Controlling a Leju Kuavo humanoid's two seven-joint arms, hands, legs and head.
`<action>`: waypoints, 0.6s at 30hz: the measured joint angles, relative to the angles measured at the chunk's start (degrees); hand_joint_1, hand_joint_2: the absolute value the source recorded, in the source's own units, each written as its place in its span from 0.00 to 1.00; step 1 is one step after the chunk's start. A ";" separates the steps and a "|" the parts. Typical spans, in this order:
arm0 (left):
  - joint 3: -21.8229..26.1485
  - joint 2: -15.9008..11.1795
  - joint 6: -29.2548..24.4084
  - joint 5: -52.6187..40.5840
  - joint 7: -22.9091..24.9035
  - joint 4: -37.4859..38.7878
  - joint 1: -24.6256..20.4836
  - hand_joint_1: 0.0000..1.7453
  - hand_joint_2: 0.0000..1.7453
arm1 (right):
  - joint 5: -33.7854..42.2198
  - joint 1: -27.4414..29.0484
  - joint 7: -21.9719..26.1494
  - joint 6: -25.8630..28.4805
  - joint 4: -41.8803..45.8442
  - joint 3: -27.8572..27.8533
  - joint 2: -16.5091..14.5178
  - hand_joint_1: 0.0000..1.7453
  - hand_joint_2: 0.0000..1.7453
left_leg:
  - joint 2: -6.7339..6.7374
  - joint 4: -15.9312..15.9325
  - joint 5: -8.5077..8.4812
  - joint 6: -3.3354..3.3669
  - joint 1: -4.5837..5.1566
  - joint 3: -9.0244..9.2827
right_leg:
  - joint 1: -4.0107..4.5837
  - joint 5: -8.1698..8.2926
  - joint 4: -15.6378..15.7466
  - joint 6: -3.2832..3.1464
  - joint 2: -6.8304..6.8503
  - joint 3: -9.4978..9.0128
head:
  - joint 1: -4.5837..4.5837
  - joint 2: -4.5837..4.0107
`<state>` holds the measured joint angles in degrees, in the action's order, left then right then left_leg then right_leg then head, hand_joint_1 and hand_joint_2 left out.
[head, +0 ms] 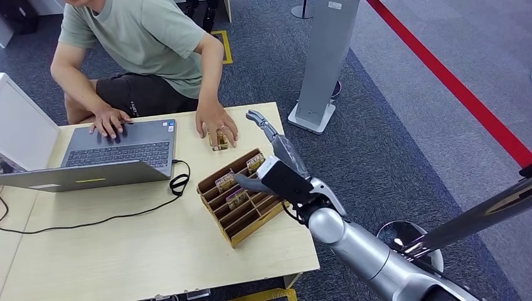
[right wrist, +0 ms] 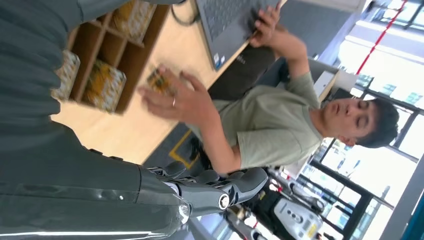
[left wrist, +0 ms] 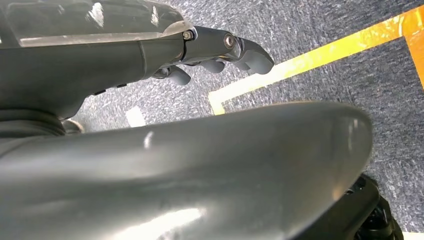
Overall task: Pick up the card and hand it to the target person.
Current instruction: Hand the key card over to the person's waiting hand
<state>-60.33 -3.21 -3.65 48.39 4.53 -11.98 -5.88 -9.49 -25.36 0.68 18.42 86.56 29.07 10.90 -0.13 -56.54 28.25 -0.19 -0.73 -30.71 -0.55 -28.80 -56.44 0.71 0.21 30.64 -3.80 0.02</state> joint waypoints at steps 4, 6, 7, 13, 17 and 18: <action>0.00 -0.02 -0.08 0.87 -0.09 0.00 0.05 0.00 0.00 | 8.74 7.67 6.39 -3.14 2.48 -1.48 0.37 0.00 1.00 | 0.00 0.01 0.01 0.00 0.00 -0.02 | 0.00 0.00 0.00 0.00 0.00 0.00 | 0.01 0.00; 0.00 -0.02 -0.14 1.17 -0.10 0.00 0.06 0.00 0.00 | 10.75 10.72 8.60 -3.62 2.92 -2.16 0.45 0.00 1.00 | 0.00 0.01 0.01 0.00 0.00 -0.02 | 0.00 0.00 0.00 0.00 -0.01 0.00 | 0.01 0.00; 0.00 -0.02 -0.18 1.31 -0.11 0.00 0.05 0.00 0.00 | 11.10 11.94 9.14 -3.59 3.00 -2.50 0.48 0.00 1.00 | 0.00 0.01 0.00 0.00 0.00 -0.02 | 0.00 0.00 0.00 0.00 -0.01 0.00 | 0.01 0.00; 0.01 -0.07 -0.44 1.84 -0.19 0.00 0.05 0.00 0.00 | 13.17 17.73 10.63 -3.67 2.92 -4.41 0.45 0.00 1.00 | 0.00 0.00 0.00 0.01 0.00 -0.02 | 0.00 0.00 0.00 0.00 -0.01 -0.01 | 0.01 0.00; 0.00 -0.13 -0.50 1.93 -0.20 0.00 0.04 0.00 0.00 | 12.71 19.95 11.13 -2.81 2.62 -5.22 0.37 0.00 1.00 | 0.01 0.00 0.00 0.01 0.00 -0.02 | 0.00 0.01 0.00 0.00 -0.02 -0.01 | 0.01 0.00; 0.00 -0.13 -0.50 1.98 -0.20 0.00 0.03 0.00 0.00 | 12.44 20.31 11.14 -2.53 2.51 -5.38 0.31 0.00 1.00 | 0.01 0.00 0.00 0.01 0.00 -0.02 | 0.00 0.01 0.00 0.00 -0.02 -0.01 | 0.00 0.00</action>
<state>-60.33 -3.34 -4.15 50.37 4.33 -11.98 -5.85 2.95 -5.05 11.82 15.89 89.08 23.69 11.20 -0.12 -56.53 28.26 -0.18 -0.73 -30.73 -0.55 -28.80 -56.44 0.71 0.19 30.63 -3.80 0.02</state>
